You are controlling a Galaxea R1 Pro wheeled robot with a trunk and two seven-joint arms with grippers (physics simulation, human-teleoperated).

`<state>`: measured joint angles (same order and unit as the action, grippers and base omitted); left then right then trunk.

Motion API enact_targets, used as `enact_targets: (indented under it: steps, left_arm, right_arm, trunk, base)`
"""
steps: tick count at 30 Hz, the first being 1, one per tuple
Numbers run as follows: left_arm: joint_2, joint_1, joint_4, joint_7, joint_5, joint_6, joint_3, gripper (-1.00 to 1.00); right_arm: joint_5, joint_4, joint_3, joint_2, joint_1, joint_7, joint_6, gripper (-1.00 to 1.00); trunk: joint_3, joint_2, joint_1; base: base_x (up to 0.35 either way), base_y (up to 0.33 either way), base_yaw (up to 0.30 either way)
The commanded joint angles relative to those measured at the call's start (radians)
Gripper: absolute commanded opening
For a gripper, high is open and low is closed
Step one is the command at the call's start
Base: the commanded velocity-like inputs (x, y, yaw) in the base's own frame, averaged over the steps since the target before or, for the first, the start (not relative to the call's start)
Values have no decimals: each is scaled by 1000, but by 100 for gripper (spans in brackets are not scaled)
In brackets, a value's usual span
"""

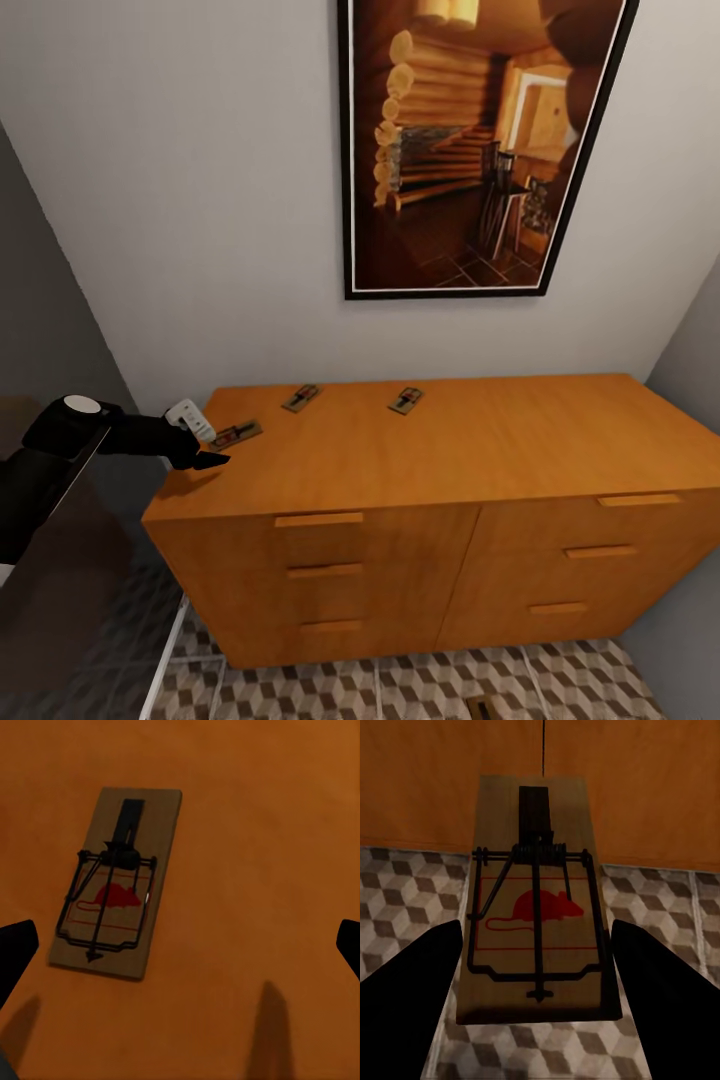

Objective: Take the four mousetraps from the cabinet in the bathroom and place them on the bathroom floor. Make sure all four end up on the same floor surface, and ensure that at least two of them are either under or directly next to the same bathroom sink.

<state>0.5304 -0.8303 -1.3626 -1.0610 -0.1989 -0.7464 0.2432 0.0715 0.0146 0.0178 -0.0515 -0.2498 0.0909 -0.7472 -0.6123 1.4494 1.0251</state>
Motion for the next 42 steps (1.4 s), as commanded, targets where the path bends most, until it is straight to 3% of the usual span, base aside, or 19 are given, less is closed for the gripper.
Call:
enact_targets:
  steps: [1,13,26,32,36,42]
  left_arm:
    - [0,-1,-1,-6,-7,-7,1,100]
    - [0,-1,12,-6,-7,-7,1,100]
    - [0,-1,23,-6,-7,-7,4,100]
    - [0,-1,21,-7,-7,-7,4,100]
    - [0,-1,19,-7,-7,-7,4,100]
    - [0,-1,19,-7,-7,-5,5,100]
  right_arm:
    - [4,-1,1,0,-1,0,-3,-100]
    - [4,-1,1,1,-1,0,-3,-100]
    - [4,-1,1,0,-1,1,-3,-100]
    - [4,-2,1,-1,33,-4,-2,-100]
    - [4,-2,1,-18,58,-6,1,-100]
    - [3,-2,1,-24,65,-5,70,-100]
  trunk:
    - [-3,1,0]
    - [-14,1,0]
    - [-15,1,0]
    - [-15,1,0]
    - [-15,1,0]
    - [-15,1,0]
  base:
    - [0,0,0]
    - [198,0,0]
    - [18,0,0]
    - [0,0,0]
    - [0,0,0]
    - [0,0,0]
